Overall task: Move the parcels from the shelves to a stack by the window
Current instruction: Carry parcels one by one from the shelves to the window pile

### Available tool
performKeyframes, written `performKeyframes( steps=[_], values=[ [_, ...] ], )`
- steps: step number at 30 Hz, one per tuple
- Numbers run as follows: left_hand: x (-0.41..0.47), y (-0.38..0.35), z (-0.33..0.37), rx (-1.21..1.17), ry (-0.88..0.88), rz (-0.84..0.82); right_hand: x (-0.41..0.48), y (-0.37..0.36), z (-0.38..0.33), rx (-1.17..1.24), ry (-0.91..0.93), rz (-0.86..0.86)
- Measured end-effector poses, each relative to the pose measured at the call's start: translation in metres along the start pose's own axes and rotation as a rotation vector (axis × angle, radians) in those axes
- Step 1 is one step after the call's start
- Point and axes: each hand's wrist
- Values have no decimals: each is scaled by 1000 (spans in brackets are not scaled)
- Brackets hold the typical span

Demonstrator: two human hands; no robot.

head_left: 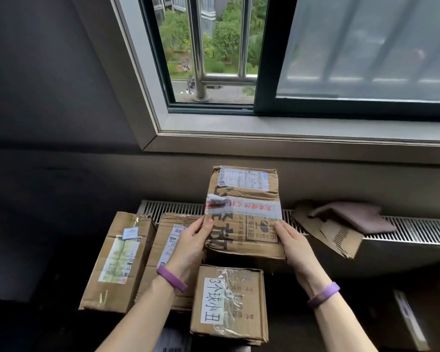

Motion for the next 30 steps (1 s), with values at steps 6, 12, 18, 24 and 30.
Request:
performKeyframes(
  steps=[6, 12, 18, 24, 30],
  values=[
    [4, 5, -14, 21, 74, -11, 0, -2, 16, 14, -55, -36],
    [7, 4, -25, -20, 91, 3, -3, -5, 26, 7, -77, -33],
    [5, -2, -31, -53, 84, 15, -6, -6, 31, -17, -80, -15],
    [-1, -4, -35, -98, 113, 66, -9, -7, 28, -49, -61, -14],
    [-5, -6, -30, -97, 152, 78, -10, -8, 29, -88, -60, -45]
  ],
)
Point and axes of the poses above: each hand's wrist, its own x-axis towards the middle knuckle, its own y-axis out of the back of the hand, z = x × y, and after that the axes turned 6 degrees about y, right-handed
